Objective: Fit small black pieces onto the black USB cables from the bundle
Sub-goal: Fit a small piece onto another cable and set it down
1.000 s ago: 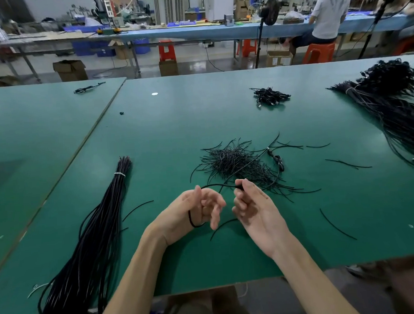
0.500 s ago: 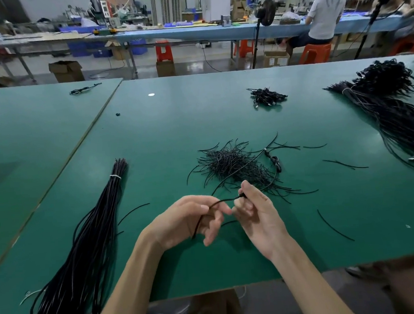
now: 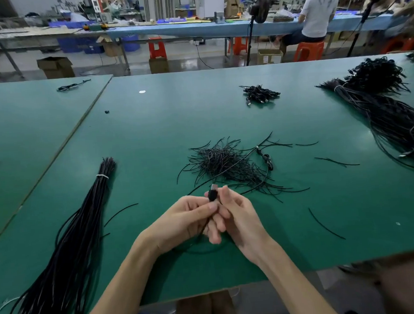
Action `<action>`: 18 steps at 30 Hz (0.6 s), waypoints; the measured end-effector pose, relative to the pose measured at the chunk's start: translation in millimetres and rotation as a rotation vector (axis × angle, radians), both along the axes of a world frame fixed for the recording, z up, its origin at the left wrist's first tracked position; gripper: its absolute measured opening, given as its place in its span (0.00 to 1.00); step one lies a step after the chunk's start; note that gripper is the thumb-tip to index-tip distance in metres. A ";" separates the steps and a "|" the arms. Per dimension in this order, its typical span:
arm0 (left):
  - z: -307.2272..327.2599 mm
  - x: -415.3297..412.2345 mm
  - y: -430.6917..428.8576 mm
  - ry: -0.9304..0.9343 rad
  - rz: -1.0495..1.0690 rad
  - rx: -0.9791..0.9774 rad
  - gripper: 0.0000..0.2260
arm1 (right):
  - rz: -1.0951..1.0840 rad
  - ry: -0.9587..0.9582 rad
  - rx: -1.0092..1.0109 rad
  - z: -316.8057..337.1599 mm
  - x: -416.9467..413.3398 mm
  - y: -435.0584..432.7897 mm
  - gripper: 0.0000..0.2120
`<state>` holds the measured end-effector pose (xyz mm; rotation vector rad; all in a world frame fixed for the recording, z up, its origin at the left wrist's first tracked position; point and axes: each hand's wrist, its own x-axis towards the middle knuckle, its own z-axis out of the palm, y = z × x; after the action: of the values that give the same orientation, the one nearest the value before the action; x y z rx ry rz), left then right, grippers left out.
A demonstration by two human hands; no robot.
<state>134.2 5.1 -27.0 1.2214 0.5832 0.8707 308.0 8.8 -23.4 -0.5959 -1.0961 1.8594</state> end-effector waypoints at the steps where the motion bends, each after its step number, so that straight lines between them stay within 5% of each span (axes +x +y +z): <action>1: 1.7 1.3 0.7 -0.060 0.072 -0.010 0.13 | -0.011 -0.010 0.014 -0.6 -1.5 -0.1 0.31; 8: 9.0 -8.3 4.8 -0.666 0.484 -0.277 0.15 | 0.127 -0.308 0.286 -5.9 -6.4 -2.8 0.27; 11: 15.0 -5.6 2.8 -0.740 0.458 -0.283 0.08 | 0.164 -0.405 0.348 -5.6 -8.8 -4.7 0.23; 14: 18.0 -6.4 0.2 -0.759 0.381 -0.273 0.17 | 0.159 -0.519 0.440 -7.2 -12.0 -8.5 0.18; 18: 22.5 -14.4 -5.5 -0.958 0.163 -0.351 0.09 | 0.145 -0.540 0.441 -4.8 -12.6 -11.1 0.12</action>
<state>119.8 -0.4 -4.6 0.3455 0.0378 1.2942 295.4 -2.2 -28.2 -0.7905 -1.8843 1.5280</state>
